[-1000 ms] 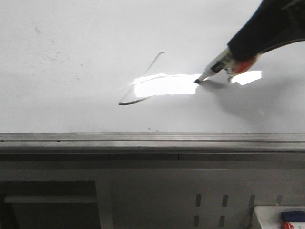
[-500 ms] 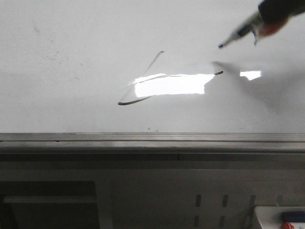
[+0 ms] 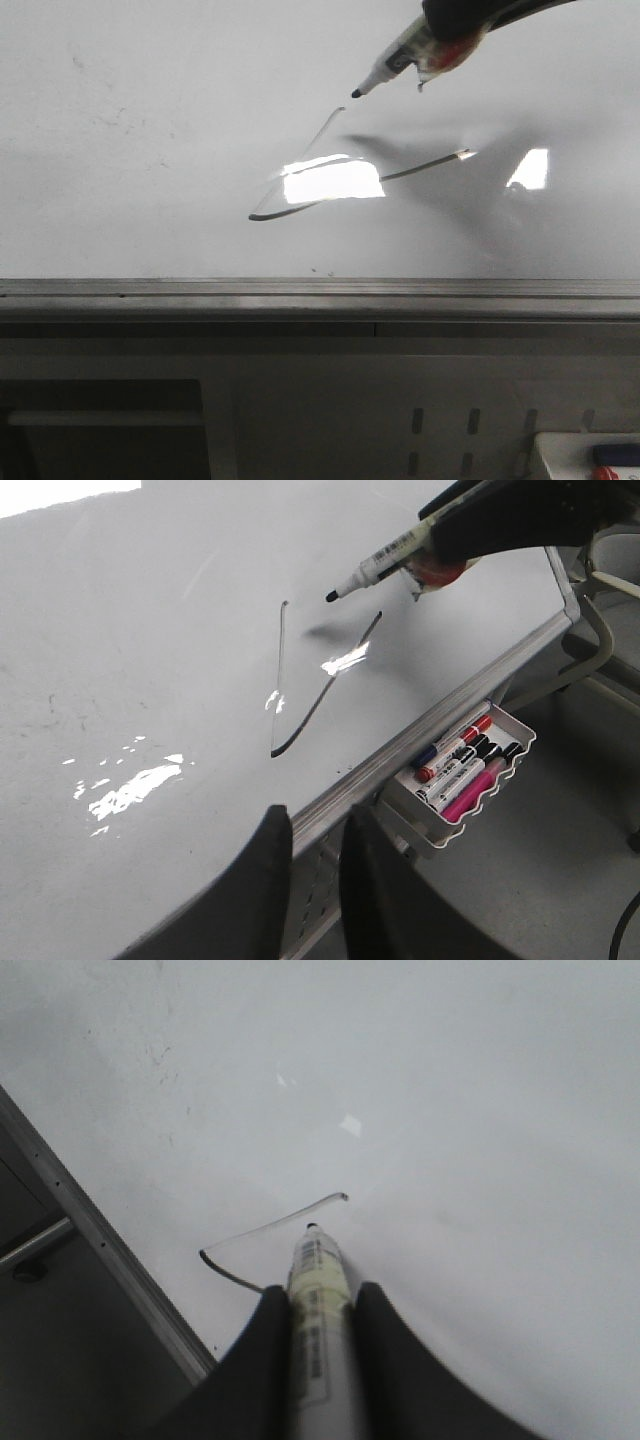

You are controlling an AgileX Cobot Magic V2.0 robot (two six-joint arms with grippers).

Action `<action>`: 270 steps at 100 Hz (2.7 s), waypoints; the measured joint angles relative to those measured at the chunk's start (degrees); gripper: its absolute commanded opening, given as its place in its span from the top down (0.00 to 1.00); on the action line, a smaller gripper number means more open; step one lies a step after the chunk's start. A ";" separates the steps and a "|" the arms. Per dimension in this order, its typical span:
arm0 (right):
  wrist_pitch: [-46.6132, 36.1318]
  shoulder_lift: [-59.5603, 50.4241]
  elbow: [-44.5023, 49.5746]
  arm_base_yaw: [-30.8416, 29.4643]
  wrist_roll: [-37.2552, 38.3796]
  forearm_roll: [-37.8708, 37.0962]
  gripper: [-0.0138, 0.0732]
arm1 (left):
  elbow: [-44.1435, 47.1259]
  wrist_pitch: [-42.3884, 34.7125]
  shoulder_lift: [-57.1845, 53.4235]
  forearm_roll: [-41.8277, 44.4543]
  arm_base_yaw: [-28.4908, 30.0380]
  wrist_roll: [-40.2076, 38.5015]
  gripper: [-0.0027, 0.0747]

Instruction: Write number 4 on whiteboard

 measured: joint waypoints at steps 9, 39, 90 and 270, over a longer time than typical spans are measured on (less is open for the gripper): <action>-1.61 1.30 0.00 1.13 0.00 0.00 0.89 | 0.00 0.00 0.00 0.00 0.00 0.00 0.84; -6.85 3.00 0.00 1.54 0.00 0.13 0.89 | 0.00 0.14 0.00 -0.09 0.00 0.00 0.84; -0.24 4.57 2.10 1.65 1.87 -0.77 0.89 | 0.00 0.61 0.00 -0.09 0.00 0.00 0.84; 14.72 3.27 -13.53 22.24 -7.51 -2.99 0.89 | -25.56 26.96 19.17 14.43 -6.62 10.73 0.94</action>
